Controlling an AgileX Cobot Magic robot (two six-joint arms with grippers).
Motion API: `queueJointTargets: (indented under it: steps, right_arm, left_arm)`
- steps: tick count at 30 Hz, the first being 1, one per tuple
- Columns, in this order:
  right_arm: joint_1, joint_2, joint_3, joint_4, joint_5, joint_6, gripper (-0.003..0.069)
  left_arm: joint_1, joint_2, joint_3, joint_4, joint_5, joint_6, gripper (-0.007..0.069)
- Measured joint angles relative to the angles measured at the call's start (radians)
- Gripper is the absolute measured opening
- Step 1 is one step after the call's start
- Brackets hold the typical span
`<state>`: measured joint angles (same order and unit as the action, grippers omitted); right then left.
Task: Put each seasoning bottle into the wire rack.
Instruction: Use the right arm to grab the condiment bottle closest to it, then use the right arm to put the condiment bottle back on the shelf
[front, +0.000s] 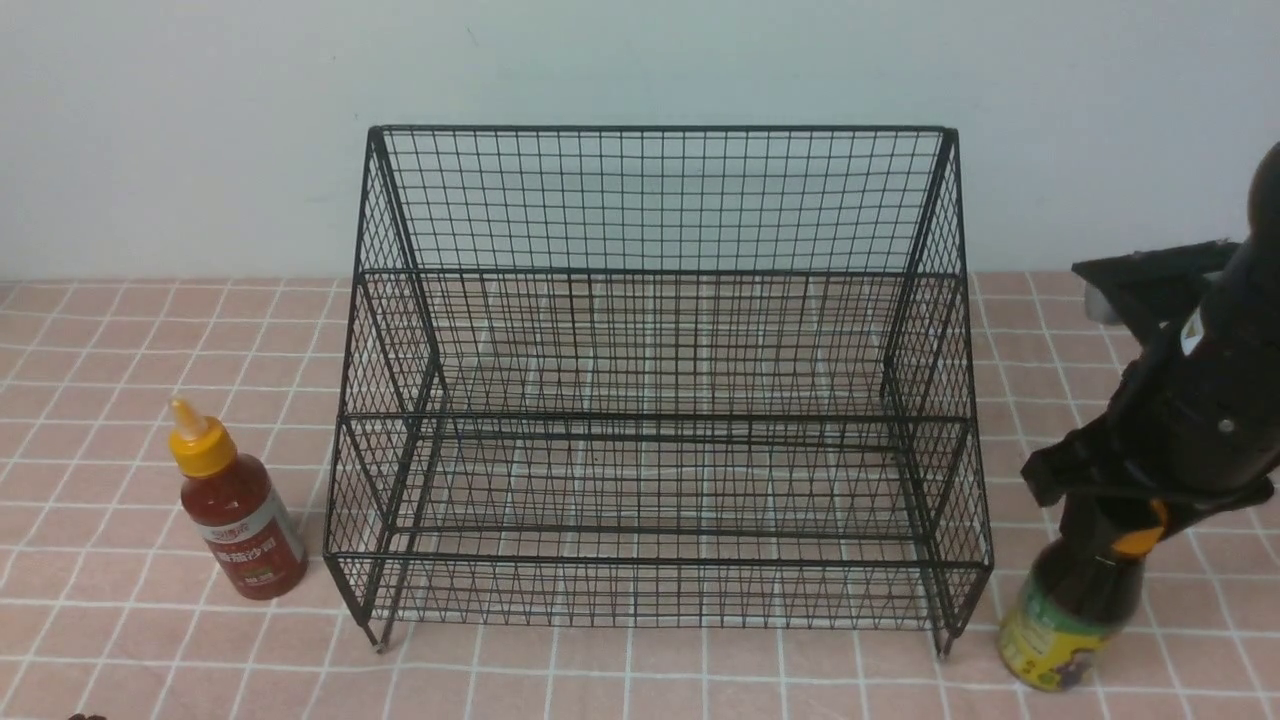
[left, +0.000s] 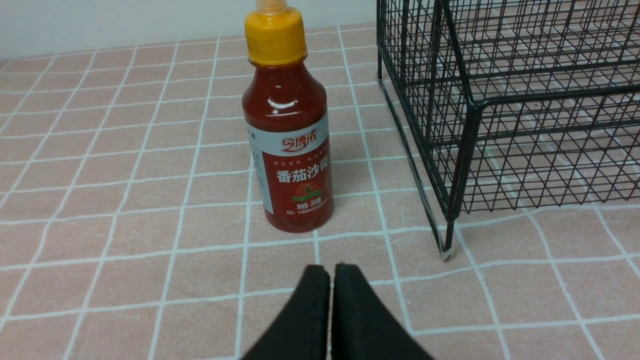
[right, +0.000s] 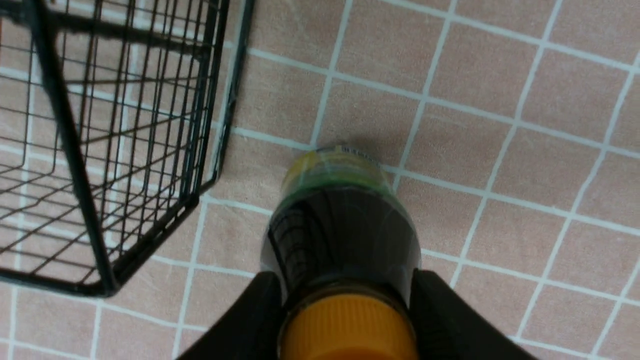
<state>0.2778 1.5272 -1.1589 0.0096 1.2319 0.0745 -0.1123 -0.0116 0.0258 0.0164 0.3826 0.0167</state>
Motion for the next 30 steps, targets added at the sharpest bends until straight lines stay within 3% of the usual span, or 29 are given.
queueJointTargets:
  steps: [17, 30]
  right_arm:
    - [0.002, -0.347, -0.319, 0.022, 0.059, -0.015, 0.0302]
    - [0.003, -0.277, -0.356, 0.306, 0.077, -0.120, 0.0302]
  left_arm:
    - [0.000, 0.000, 0.000, 0.000, 0.000, 0.000, -0.0007]
    - [0.000, 0.000, 0.000, 0.000, 0.000, 0.000, -0.0007]
